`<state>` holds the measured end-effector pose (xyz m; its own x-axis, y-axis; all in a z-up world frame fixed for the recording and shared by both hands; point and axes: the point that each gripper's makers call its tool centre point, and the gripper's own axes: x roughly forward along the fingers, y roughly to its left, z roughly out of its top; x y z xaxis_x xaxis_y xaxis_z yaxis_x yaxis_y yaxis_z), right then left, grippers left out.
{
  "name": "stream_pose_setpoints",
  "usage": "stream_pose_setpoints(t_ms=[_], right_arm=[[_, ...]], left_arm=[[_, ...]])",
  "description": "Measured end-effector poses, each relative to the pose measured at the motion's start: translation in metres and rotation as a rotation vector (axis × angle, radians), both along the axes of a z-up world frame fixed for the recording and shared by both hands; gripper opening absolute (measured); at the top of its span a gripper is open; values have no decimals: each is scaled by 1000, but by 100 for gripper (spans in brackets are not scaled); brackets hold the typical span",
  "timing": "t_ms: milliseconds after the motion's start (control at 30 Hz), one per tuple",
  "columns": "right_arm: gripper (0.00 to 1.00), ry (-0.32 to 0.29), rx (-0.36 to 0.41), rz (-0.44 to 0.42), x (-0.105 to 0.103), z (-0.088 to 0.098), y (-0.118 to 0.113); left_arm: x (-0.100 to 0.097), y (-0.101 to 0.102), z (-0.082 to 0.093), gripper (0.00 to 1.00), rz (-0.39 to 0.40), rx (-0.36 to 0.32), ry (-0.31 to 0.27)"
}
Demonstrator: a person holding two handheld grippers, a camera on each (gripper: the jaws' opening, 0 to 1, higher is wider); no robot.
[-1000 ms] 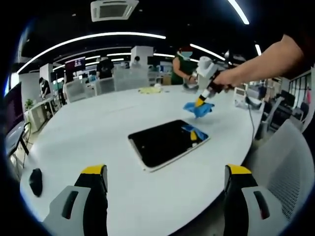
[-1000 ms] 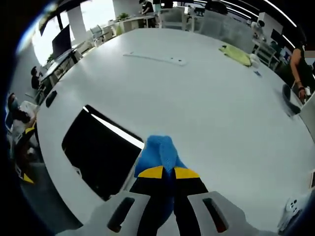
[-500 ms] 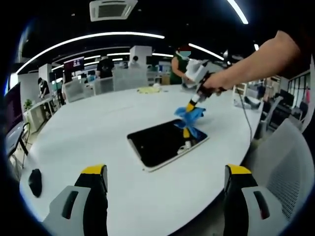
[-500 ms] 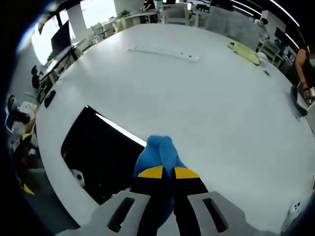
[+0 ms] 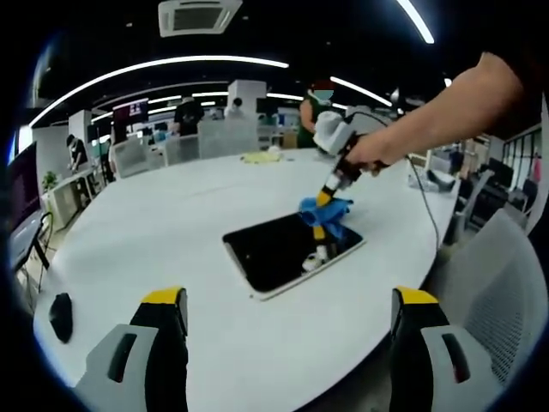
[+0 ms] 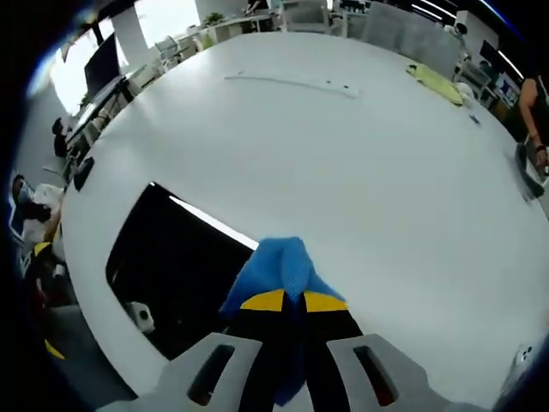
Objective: Wipe the mirror surface with the cleaning cloth until all visible marks leave the cleaned area.
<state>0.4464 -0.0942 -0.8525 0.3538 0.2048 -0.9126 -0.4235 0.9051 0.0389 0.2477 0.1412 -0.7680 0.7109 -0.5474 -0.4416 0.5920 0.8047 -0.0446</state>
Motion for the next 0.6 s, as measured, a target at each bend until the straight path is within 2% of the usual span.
stream_pose_setpoints(t_ms=[267, 600], right_arm=[[1, -2, 0, 1, 3, 0, 4], [1, 0, 5, 12, -3, 3, 23]], left_arm=[[0, -1, 1, 99, 1, -4, -2], [0, -1, 1, 99, 2, -9, -3]])
